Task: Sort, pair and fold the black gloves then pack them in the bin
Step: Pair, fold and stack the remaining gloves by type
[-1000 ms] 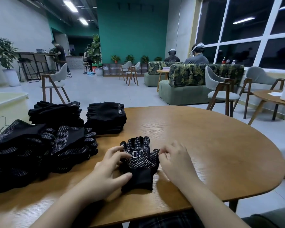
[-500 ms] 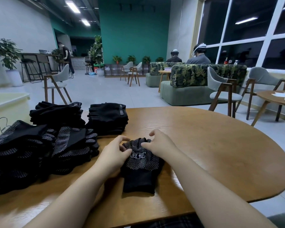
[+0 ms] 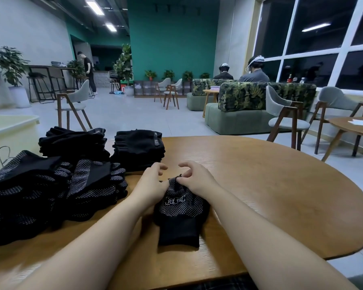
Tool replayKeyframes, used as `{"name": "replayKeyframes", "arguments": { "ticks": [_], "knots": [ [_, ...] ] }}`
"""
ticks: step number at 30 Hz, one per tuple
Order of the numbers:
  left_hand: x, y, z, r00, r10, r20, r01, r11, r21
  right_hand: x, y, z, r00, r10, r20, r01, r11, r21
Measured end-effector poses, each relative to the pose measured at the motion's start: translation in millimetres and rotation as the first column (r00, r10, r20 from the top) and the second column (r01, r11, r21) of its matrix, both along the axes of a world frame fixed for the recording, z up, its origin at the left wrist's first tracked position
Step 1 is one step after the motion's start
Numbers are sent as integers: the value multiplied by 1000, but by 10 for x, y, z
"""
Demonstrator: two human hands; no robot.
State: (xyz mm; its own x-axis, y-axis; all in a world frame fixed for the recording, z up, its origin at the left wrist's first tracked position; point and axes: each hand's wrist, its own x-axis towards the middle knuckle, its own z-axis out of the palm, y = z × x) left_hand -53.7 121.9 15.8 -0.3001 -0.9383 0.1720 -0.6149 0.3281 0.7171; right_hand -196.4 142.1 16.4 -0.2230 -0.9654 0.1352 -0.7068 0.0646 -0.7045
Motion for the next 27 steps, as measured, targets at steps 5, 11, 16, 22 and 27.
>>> {"name": "replayKeyframes", "arguments": {
  "ticks": [5,11,16,22,27],
  "knots": [
    [-2,-81,-50,993,-65,100,74,994,-83,-46,-82,-52,998,29,-55,-31,999,-34],
    [-62,-160,-100,947,77,312,-45,993,-106,-153,19,5,988,9,-152,-11,1000,-16],
    [-83,-187,-141,904,146,401,-92,984,-151,-320,117,4,966,-106,-234,132,987,95],
    [-119,-150,-186,953,235,190,-203,964,-170,-290,198,-178,987,-59,-146,65,997,37],
    [50,-41,-222,987,144,78,-113,943,-312,-387,440,-96,981,-149,-120,142,987,-70]
  ]
}}
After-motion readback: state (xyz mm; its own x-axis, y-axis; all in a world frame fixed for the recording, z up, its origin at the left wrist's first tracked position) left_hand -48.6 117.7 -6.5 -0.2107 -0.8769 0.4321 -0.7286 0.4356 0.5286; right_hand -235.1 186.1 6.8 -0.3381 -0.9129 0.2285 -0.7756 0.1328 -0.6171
